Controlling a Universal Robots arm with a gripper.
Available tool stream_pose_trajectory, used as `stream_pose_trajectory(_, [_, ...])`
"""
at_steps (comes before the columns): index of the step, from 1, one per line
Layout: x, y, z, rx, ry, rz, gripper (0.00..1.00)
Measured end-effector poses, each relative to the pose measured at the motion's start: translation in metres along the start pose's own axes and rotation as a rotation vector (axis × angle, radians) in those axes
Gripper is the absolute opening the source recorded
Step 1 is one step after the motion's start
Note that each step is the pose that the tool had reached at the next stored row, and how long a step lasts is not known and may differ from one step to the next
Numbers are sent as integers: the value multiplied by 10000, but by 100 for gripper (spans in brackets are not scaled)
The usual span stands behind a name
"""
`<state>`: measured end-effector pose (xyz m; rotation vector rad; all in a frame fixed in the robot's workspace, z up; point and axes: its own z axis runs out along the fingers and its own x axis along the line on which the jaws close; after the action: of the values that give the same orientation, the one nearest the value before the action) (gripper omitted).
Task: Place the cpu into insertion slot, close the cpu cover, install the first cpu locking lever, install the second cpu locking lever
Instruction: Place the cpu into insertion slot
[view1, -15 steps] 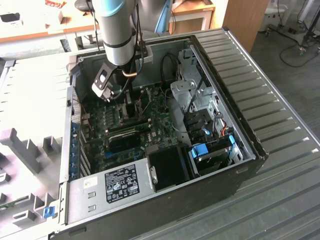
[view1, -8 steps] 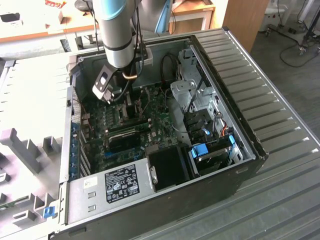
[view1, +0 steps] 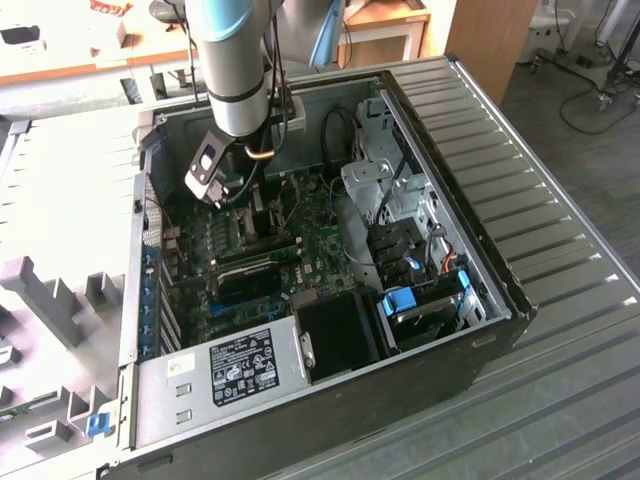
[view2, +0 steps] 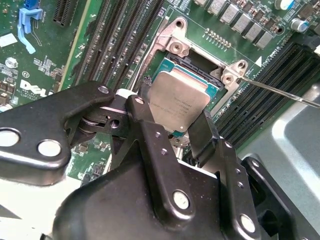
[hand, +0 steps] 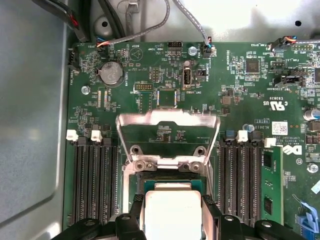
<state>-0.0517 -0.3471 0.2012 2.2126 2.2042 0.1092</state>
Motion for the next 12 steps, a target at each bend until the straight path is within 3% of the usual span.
stream_pose_trajectory(5, [30,0,2,1,-2,-3,54])
stream_pose_trajectory(12, [61,-2,29,2,-151,-11,54])
